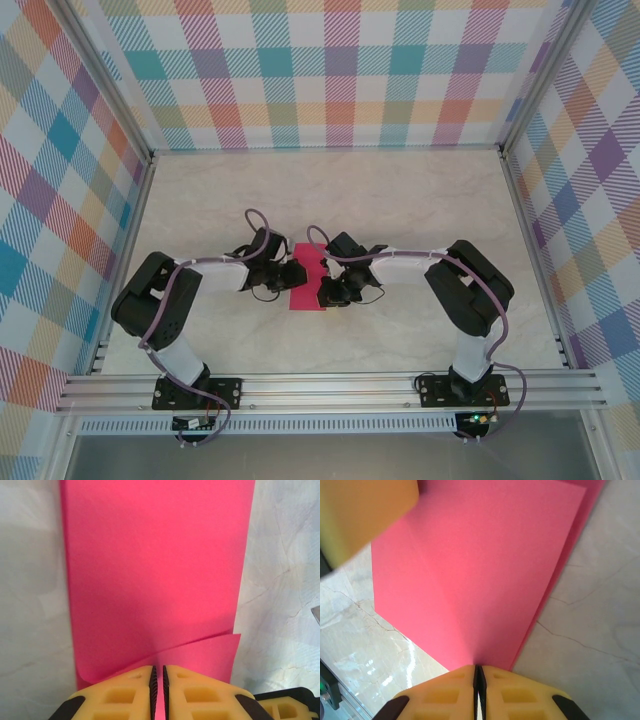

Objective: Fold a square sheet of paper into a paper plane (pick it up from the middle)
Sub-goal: Fold the triangle a second time at the center of the table.

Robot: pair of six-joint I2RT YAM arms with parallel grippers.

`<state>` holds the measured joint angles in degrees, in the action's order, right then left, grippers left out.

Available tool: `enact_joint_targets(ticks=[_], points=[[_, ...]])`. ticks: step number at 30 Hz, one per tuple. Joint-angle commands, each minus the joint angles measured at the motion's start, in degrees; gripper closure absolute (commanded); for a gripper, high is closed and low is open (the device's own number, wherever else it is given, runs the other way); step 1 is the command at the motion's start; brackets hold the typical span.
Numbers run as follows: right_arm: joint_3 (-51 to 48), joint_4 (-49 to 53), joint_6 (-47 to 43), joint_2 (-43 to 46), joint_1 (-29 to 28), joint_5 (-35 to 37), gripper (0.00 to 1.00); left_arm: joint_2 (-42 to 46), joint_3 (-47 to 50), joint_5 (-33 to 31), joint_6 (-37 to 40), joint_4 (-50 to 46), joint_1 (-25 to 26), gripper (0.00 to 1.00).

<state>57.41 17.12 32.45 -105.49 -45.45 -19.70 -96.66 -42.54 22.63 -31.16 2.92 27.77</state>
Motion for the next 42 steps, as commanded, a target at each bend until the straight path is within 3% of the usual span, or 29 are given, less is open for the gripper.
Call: enact_joint_targets(ticks=[1, 11, 18, 26, 32, 42], points=[[-2.8, 13.0, -0.8, -3.5, -0.2, 6.4, 0.88, -2.7, 0.3, -2.2, 3.6, 1.2, -3.7, 0.85], [-2.3, 8.6, 0.2, -0.5, -0.2, 4.7, 0.88, 0.7, -1.1, -5.6, 5.8, -2.5, -8.4, 0.84], [4.9, 4.7, 1.0, 3.4, -0.1, 1.7, 0.87, 8.2, 0.9, -0.8, 3.5, -1.6, -9.2, 0.76], [10.6, 3.9, -0.1, 3.5, -0.1, 1.5, 0.86, 16.3, 6.2, 2.1, -3.5, 2.0, -5.0, 0.75], [12.1, 3.4, 1.7, -1.2, 0.0, -0.2, 0.87, 12.1, 8.7, 4.0, -7.1, 9.1, -2.1, 0.88], [13.1, 4.5, 1.6, -5.7, -0.1, 1.6, 0.88, 9.6, 8.1, 2.7, -7.7, 10.1, 0.2, 0.89]])
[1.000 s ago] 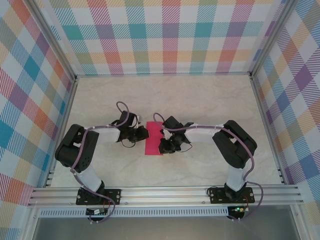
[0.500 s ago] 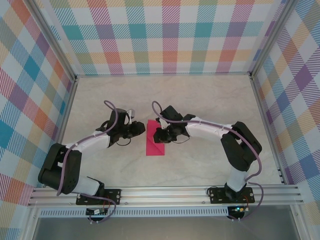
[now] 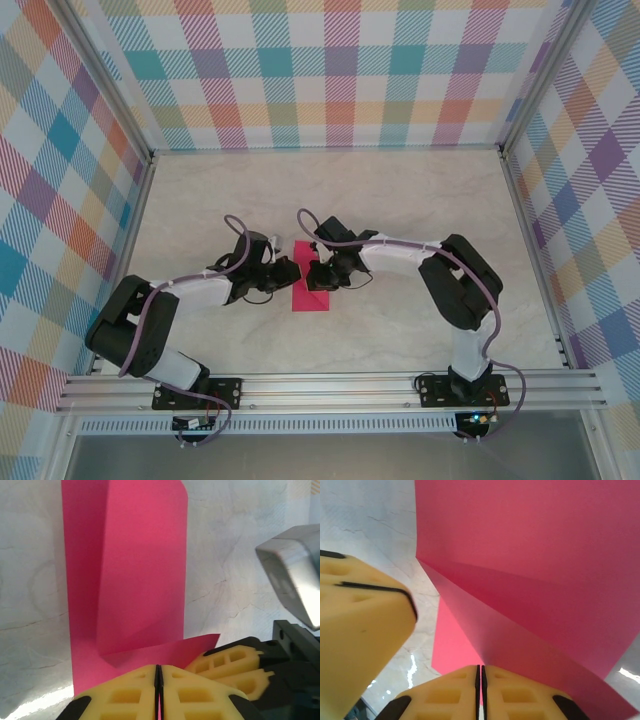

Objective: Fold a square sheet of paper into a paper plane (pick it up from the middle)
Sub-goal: Fold the triangle a second time at the center of the table.

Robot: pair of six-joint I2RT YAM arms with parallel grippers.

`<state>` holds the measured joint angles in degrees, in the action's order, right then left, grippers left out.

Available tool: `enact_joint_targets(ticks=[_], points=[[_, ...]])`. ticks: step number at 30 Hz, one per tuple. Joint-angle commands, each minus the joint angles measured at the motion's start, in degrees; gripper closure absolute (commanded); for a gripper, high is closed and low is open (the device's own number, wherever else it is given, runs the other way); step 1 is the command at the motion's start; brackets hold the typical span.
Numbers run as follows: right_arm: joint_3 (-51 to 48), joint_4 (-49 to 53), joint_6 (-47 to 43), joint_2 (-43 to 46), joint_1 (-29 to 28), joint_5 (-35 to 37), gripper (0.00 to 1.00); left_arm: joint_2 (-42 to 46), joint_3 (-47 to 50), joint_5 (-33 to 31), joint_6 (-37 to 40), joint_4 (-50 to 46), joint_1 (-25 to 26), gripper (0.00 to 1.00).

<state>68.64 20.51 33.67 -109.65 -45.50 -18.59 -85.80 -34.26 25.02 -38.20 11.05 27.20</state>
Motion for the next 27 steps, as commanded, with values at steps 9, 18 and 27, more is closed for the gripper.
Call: enact_joint_targets(ticks=[9, 18, 27], points=[[2.1, 1.0, -0.6, -3.0, -0.1, -0.9, 0.88, -8.0, -2.1, -3.0, -0.9, 2.7, 2.3, 0.92], [1.3, 2.5, -3.8, -2.9, -0.1, -3.4, 0.86, -11.3, -1.1, -8.0, -2.3, 1.2, 2.3, 0.94], [-0.6, 6.1, -3.8, -3.0, 0.0, 1.5, 0.87, -11.5, -1.2, -8.8, -2.2, -0.3, 2.4, 0.94]])
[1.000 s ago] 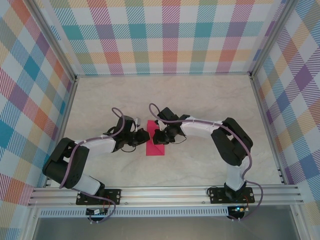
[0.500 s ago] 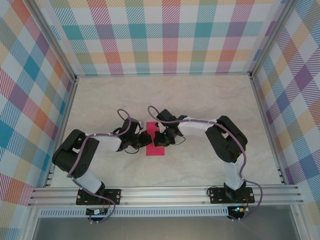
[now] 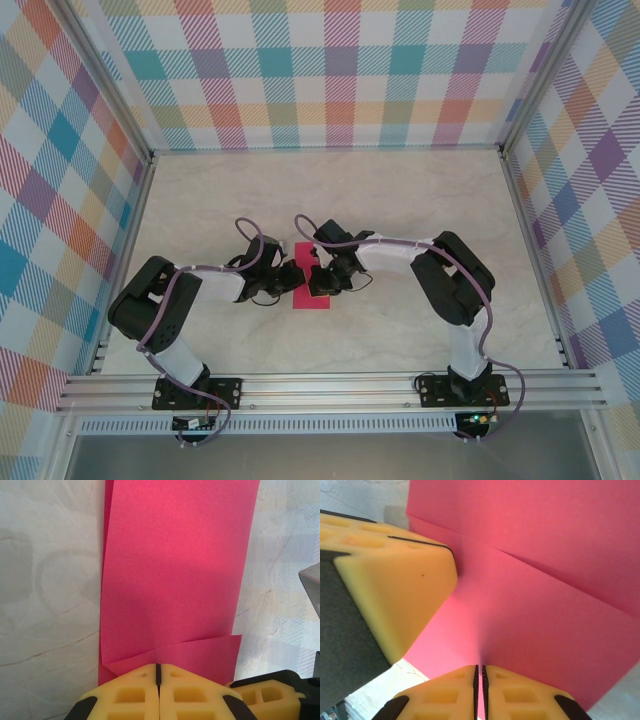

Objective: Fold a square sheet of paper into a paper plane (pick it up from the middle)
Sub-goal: Fold the triangle a second time at the center of the table.

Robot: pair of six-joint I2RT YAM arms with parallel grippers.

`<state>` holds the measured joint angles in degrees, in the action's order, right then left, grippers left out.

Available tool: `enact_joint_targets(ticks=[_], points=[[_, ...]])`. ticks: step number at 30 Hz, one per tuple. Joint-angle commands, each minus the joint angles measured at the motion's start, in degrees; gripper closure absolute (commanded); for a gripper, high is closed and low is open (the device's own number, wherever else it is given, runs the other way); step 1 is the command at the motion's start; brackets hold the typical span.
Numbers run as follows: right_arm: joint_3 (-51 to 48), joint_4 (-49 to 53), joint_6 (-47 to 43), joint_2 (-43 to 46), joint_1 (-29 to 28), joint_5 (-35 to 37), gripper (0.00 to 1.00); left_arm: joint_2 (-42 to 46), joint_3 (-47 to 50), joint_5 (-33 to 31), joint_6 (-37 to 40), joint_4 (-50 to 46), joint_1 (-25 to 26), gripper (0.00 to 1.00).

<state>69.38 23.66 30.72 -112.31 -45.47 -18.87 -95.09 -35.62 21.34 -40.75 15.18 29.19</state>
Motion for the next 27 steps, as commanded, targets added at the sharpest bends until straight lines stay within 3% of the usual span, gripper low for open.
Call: enact_joint_targets(ticks=[1, 11, 18, 23, 27], points=[[-2.1, 2.9, -0.8, -0.1, -0.1, 1.7, 0.87, -2.2, 0.0, -5.3, 0.4, -4.7, 0.4, 0.94], [-13.9, 2.5, -3.7, 7.9, 0.2, -2.4, 0.87, -2.9, -0.6, -6.1, 1.1, -6.6, 0.4, 0.94], [-15.0, 3.2, -4.5, 13.6, 0.4, -2.0, 0.87, -1.4, -1.4, -4.8, 0.7, -6.4, 0.6, 0.93], [-12.6, -1.3, -2.5, 18.0, 1.4, 3.0, 0.85, 3.2, -3.0, -4.4, -1.4, -6.7, 1.6, 0.8], [-8.4, -4.4, -1.2, 14.7, 2.0, 5.9, 0.84, 6.6, -2.8, -7.1, -3.4, -7.2, 3.1, 0.7]])
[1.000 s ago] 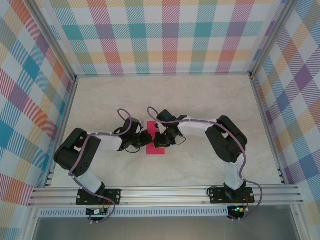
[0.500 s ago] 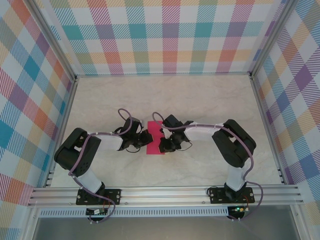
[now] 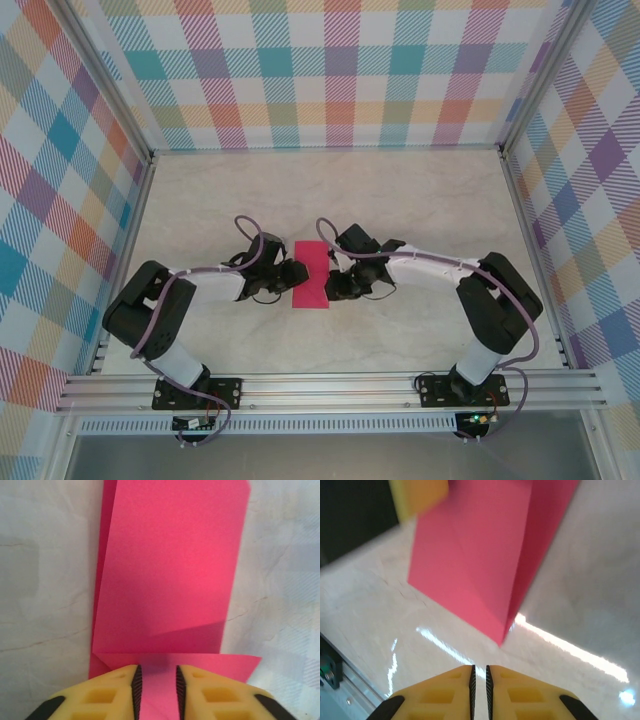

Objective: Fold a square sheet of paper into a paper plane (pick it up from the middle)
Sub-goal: Fold the triangle a second time at the center of the table, then turn over the paper at the center of the table.

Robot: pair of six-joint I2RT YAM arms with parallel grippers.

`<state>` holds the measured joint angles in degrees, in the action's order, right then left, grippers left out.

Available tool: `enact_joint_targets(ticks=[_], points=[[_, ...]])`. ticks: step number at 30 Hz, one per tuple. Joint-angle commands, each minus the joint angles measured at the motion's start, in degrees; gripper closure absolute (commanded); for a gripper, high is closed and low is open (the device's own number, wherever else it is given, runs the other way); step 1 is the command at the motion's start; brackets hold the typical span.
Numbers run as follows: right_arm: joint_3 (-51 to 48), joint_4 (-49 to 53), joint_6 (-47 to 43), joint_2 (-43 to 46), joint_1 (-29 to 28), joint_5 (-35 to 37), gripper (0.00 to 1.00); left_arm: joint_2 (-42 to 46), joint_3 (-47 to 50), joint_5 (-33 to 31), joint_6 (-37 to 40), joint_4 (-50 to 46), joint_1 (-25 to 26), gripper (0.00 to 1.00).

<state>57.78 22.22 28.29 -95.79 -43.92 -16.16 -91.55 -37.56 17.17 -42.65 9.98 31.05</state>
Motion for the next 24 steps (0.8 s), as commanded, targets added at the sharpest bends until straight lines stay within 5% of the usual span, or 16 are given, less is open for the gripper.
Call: enact_joint_targets(ticks=[1, 10, 24], points=[[4.5, -3.0, 1.5, -3.3, 0.7, 3.6, 0.83, 3.7, -0.6, -3.6, -2.1, -2.2, 1.6, 0.69], [10.8, -2.5, 2.4, -12.5, 2.1, 5.2, 0.81, 6.5, 3.3, -5.5, -5.8, -0.7, 2.8, 0.65], [7.3, -6.0, 4.7, -13.6, 4.3, 3.0, 0.79, 0.7, 2.5, -1.0, -6.4, 5.5, 3.1, 0.59]])
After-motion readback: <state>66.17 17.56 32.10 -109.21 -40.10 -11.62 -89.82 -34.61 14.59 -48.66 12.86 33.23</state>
